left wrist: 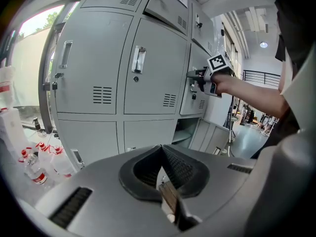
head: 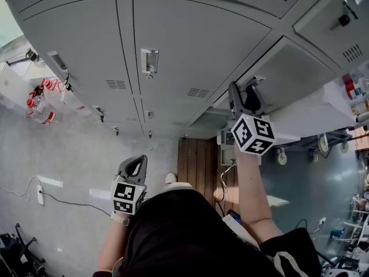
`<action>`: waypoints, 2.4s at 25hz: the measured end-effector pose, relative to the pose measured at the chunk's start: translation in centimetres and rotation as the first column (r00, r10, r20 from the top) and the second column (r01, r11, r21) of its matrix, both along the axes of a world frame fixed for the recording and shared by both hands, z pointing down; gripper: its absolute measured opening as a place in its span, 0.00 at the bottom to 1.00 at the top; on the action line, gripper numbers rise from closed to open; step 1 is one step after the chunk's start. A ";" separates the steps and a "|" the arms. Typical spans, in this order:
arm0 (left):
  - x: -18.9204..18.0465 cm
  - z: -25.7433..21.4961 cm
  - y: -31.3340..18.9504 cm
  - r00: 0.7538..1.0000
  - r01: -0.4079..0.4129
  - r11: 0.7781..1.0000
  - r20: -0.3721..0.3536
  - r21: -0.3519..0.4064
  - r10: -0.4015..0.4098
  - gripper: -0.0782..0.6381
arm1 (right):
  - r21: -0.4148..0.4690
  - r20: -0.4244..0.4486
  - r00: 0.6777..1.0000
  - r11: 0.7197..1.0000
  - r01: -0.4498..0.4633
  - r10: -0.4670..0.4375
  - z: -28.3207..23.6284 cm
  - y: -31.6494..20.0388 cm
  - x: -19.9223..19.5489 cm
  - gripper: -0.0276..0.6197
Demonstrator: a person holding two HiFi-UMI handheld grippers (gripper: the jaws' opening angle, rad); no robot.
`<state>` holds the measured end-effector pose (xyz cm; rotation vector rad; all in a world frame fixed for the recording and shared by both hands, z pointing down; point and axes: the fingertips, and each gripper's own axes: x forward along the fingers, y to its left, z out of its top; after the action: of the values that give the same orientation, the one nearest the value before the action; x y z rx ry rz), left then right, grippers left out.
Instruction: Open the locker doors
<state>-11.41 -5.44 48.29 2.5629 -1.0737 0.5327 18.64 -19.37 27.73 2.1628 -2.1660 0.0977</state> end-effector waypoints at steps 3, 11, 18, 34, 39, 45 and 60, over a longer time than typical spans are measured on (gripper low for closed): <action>0.1 -0.1 0.1 1.000 -0.027 1.000 -0.006 0.000 0.027 0.13 | -0.007 0.000 1.000 1.000 -0.021 0.021 0.1 1.1 0.0 0.38; 0.5 -0.1 0.9 0.995 -0.102 0.995 -0.021 0.002 0.102 0.13 | -0.015 -0.009 0.996 0.996 -0.091 0.091 0.1 4.6 0.5 0.31; 0.9 -0.2 1.7 0.985 -0.170 0.985 -0.027 0.001 0.170 0.13 | -0.024 -0.014 0.989 0.989 -0.145 0.145 0.1 8.1 1.2 0.27; 5.4 0.0 4.6 0.922 -0.386 0.922 -0.035 -0.008 0.386 0.13 | -0.009 -0.003 0.954 0.954 -0.301 0.301 0.3 17.1 5.0 0.30; 7.0 0.3 5.5 0.901 -0.434 0.901 -0.030 -0.017 0.434 0.13 | -0.001 0.009 0.937 0.937 -0.350 0.350 0.3 19.5 6.4 0.30; 8.8 0.5 6.2 0.876 -0.482 0.876 -0.026 -0.021 0.482 0.13 | 0.004 0.019 0.910 0.910 -0.414 0.414 0.6 22.3 8.5 0.26; 13.3 0.8 7.5 0.829 -0.559 0.828 -0.005 -0.041 0.559 0.13 | -0.029 0.053 0.842 0.844 -0.536 0.537 3.2 27.4 15.1 0.22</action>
<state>1.93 2.08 49.09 2.8231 -0.2750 0.6875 33.73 8.00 30.98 2.7224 -1.5023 0.2085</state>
